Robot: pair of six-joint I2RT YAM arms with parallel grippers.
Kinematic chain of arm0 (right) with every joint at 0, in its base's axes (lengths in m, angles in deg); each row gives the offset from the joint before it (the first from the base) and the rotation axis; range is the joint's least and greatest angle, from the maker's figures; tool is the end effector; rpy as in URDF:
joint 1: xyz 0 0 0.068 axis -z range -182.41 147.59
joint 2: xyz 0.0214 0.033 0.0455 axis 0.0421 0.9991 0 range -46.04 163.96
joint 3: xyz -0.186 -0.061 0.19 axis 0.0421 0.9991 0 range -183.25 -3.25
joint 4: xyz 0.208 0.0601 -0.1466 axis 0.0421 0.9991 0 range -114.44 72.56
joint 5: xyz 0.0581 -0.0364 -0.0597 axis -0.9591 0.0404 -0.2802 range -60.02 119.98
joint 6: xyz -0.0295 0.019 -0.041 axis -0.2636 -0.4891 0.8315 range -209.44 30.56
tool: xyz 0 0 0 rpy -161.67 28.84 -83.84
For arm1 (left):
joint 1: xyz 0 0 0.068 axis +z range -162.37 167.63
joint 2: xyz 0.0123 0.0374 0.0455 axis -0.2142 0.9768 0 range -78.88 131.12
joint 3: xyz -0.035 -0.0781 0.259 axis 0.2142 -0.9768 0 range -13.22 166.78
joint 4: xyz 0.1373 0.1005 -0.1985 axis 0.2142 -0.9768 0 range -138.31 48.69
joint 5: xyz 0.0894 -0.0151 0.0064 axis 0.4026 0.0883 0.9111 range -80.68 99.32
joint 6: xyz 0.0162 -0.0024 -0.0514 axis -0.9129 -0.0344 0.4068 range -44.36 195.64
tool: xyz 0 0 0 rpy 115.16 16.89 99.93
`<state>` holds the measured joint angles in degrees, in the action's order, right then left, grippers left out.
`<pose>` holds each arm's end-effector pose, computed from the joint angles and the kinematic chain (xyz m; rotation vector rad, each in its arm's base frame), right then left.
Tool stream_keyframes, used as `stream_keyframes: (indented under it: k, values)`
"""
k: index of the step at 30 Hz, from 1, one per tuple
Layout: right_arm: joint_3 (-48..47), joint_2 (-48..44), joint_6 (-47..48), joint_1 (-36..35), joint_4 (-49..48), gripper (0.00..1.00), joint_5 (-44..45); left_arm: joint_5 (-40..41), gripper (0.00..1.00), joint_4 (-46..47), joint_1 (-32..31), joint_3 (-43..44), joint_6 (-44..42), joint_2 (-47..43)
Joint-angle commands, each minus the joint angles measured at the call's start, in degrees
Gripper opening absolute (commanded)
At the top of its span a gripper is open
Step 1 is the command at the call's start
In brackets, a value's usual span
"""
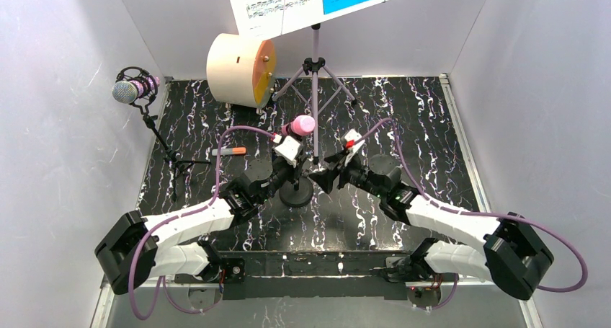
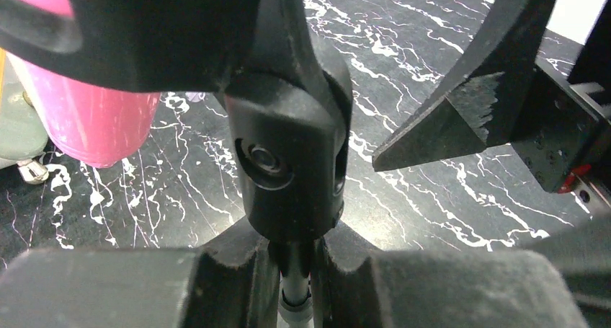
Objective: Pack up the instrument practice props
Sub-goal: Unscrew the knob on the microphone stand.
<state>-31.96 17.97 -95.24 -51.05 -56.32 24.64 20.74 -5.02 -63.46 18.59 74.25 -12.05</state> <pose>0.1616 0.1884 0.2515 -0.6863 1.5462 0.7984 0.1688 -0.1980 0.2671 0.5486 1.4746 -0.5305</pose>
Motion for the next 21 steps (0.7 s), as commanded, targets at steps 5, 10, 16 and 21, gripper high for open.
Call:
stream_keyframes:
  k: [5,10,16,21]
  values:
    - [1.61,5.90,-33.51,7.29,-13.92,0.80,-12.49,-1.59,0.00,-4.81,-0.68,-1.05,0.28,0.76]
    - [2.87,11.09,-40.95,9.18,-20.11,0.76,-15.72,-1.64,0.00,-4.61,-0.68,-1.26,0.47,0.42]
    - [3.06,15.79,-44.69,9.53,-25.43,0.68,-18.02,-1.53,0.00,-4.48,-0.68,-1.31,0.60,0.14]
    - [3.00,18.03,-45.57,9.53,-28.40,0.63,-18.79,-1.51,0.00,-4.27,-0.70,-1.62,0.60,-0.03]
